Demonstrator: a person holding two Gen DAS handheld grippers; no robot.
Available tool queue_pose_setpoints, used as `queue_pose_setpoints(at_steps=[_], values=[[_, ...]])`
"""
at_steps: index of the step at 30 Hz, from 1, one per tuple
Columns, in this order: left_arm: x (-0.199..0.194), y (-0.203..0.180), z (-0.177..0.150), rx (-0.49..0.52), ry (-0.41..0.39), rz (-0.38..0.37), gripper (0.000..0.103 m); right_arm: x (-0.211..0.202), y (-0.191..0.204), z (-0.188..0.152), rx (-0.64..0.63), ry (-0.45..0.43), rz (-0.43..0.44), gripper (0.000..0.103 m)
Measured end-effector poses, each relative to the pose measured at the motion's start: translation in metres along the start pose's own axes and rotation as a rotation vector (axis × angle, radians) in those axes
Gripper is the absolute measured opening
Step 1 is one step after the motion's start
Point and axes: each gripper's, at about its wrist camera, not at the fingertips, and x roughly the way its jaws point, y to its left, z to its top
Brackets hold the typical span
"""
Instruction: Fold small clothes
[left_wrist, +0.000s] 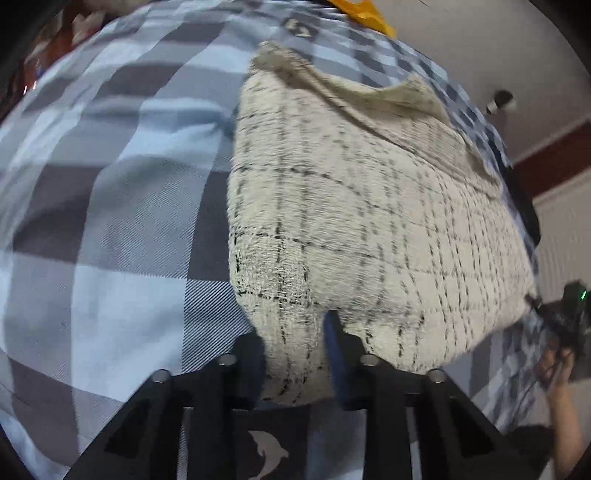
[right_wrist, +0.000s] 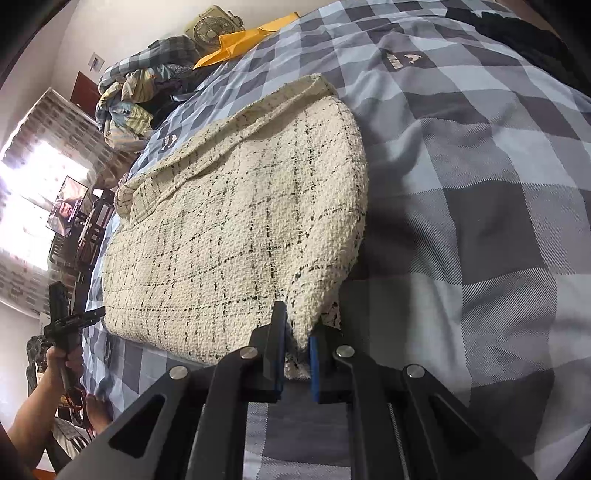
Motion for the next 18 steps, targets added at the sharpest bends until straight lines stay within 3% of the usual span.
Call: queue_pose_setpoints(at_steps=[2, 4, 13, 18], values=[[-0.007, -0.004, -0.002, 0.029, -0.003, 0.029, 0.015, -0.003, 0.0, 0.0, 0.011, -0.007, 0.01, 0.007], [-0.013, -0.005, 0.0, -0.009, 0.0, 0.018, 0.012, -0.005, 0.0, -0.001, 0.014, -0.014, 0.013, 0.007], [-0.059, -0.007, -0.023, -0.01, 0.029, 0.018, 0.01, -0.032, 0.026, -0.006, -0.066, 0.016, 0.05, 0.006], [-0.083, 0.001, -0.033, -0.027, -0.012, 0.024, 0.003, -0.055, 0.022, -0.017, -0.042, -0.015, 0.092, 0.006]])
